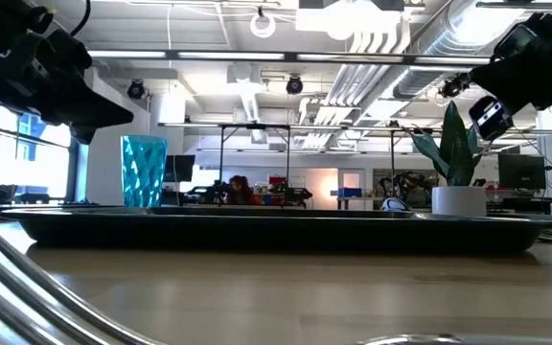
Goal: Pick and place plate/cup/fork/spoon on tray
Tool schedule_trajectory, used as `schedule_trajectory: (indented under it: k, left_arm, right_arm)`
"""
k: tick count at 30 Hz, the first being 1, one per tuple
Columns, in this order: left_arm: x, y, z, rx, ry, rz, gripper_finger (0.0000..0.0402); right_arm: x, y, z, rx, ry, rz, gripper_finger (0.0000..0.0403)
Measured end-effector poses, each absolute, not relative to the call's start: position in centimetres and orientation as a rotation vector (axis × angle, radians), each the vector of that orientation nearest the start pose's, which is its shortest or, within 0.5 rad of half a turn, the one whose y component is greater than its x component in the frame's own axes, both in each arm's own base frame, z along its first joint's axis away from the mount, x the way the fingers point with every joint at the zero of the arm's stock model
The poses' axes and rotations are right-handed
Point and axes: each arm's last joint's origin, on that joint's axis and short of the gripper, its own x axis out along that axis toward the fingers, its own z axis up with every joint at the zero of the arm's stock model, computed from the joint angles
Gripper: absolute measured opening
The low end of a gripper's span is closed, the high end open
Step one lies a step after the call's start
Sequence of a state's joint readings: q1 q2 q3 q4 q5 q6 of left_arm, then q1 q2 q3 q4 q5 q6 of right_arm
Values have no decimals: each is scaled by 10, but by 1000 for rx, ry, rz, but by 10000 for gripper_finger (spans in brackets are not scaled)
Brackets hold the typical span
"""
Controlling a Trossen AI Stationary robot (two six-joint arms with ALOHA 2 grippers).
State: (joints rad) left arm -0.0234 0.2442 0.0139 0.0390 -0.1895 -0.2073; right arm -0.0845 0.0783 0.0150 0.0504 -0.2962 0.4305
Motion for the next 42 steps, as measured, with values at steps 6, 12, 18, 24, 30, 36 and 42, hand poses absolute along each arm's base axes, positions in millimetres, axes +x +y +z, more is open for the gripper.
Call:
schedule_trajectory:
  k: [6,12,18,24,30,36,42]
  left_arm:
    - [112,4,151,-183,171,217,3]
    - [112,-1,149,-403,211,86,3]
    - [111,-1,148,-518,231,98,3]
    - [111,-1,152,-511,247,108,3]
    - [111,-2,149,-495,257,104,3]
    - [113,-7,146,-488,292,86,3]
    - [112,-14,146,-484,296,83,3]
  right_arm:
    - [101,-2,167,396,50,140,0]
    - [101,-9,173,242,-58,-103,0]
    - [98,-20,181,274,-188,-474,0]
    - [107,-20,170,404,-80,-408,0]
    - [124,-17,160,560,22,-325,0]
    - [142,-3,166,579,-42,-151,0]
    - [153,9,171,610,-109,-117,0]
